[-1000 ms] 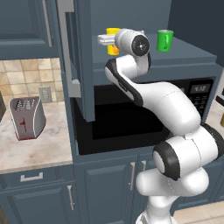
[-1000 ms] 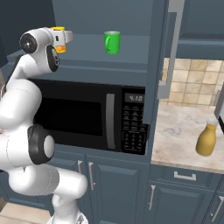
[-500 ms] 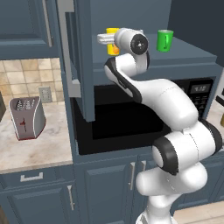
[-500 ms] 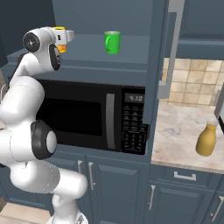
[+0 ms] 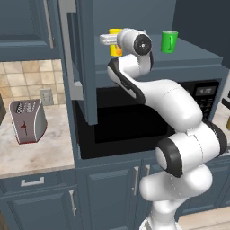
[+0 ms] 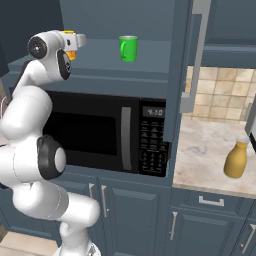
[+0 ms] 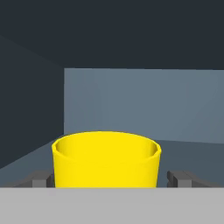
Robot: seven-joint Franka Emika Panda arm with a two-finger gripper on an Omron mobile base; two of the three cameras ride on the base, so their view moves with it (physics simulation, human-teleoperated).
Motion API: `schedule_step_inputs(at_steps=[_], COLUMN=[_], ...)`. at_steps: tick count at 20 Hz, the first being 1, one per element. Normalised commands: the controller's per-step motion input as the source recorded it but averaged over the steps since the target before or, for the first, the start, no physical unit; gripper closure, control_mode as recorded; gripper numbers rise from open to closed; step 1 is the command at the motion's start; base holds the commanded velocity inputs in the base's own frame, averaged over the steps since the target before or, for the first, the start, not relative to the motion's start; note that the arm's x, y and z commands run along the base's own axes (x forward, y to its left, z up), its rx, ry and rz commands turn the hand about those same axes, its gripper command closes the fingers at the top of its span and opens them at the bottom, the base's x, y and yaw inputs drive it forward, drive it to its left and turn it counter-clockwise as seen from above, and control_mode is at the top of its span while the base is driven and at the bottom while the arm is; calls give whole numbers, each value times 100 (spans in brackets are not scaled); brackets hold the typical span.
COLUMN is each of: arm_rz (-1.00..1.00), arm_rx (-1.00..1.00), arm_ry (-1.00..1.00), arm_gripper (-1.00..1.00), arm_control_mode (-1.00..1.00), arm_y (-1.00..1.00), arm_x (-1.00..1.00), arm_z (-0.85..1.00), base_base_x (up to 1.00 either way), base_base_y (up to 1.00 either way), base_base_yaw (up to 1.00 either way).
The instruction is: There is a tray on the dining counter. Grab the cup, mug, and pitcher and place them on the tray. The pitcher may be placed next to the tray if it cannot fit the tray.
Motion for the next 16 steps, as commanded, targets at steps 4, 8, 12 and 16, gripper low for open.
schedule_step_inputs(at_steps=[4,8,12,16], arm_rz=[0,0,0,0], arm_rx=[0,0,0,0], arm_ry=[0,0,0,0], arm_gripper=[-100,-100,-100,-100], arm_control_mode=[-100,-100,-100,-100], arm_y=[0,0,0,0], arm_x=[9,7,5,3], arm_z=[0,0,0,0], base_base_x=[0,0,0,0], base_base_y=[0,0,0,0], base_base_yaw=[0,0,0,0])
